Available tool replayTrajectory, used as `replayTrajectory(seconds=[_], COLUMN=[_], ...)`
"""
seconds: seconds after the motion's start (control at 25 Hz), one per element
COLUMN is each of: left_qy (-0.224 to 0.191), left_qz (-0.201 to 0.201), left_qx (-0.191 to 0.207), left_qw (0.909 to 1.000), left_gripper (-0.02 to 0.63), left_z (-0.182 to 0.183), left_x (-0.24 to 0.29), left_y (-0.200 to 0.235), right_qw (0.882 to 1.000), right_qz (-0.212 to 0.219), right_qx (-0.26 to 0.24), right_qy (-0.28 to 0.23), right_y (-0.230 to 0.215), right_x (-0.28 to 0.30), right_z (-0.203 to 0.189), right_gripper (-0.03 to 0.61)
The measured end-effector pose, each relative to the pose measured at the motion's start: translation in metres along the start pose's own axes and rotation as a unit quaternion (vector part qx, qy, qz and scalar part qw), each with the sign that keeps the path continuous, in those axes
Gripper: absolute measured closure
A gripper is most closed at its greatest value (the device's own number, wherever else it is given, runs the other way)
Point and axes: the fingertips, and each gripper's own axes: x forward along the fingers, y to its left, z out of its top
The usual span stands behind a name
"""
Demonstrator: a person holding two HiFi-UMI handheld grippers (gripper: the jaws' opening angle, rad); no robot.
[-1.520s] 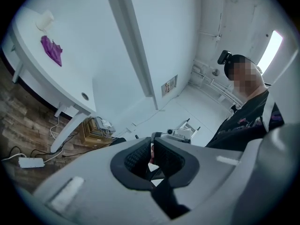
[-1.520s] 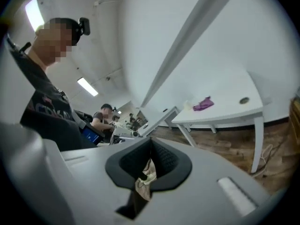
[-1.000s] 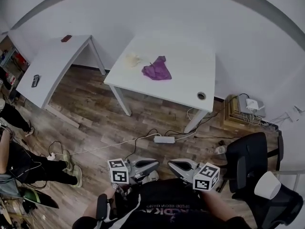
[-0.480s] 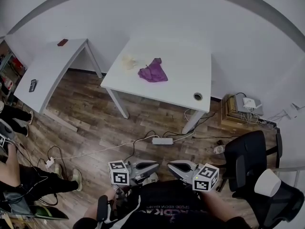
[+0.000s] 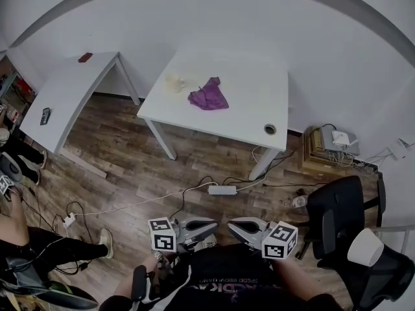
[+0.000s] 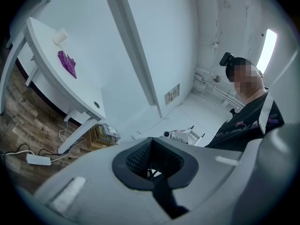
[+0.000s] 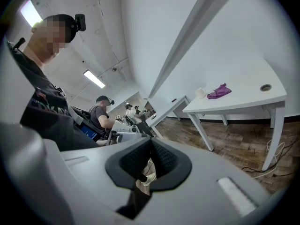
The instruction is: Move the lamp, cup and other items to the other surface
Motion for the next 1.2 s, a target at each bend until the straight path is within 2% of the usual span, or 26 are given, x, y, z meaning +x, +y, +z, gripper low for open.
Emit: replayTrajectory(seconds=[0.36,0.64,0.84,1.2], left_qy=[-0.027,-0.053,-0.072,-0.115], left_qz=[0.026,0.055,0.081,0.131], left_qx=[-0.008,-0.005,0.002,0.013], left_qw=[0.9993,0.9971,0.9941,0.9845], left_gripper=[0.611,0.611,0.611,0.611], left_z=[0.007,0.011,0.010,-0.001], left_x=[0.003,0.029,0.051,0.076], left_y=[0.005,0.007,0.007,0.001], right_qw=[1.000,0.999,0.999,0.997], right_qz=[0.020,0.030,0.045,0.077], right_qx=[0.002,0.007,-0.013,-0.014], right_qy=[-0.009,-0.008,0.006,0.026], right_y=[-0.002,-0.027,-0.039,-0.054], right_x=[-0.008,-0.036,-0.053,-0.076], right_z=[0.014,0.033,0.047,0.053], right_gripper=[0.572,0.559,0.537,0.498])
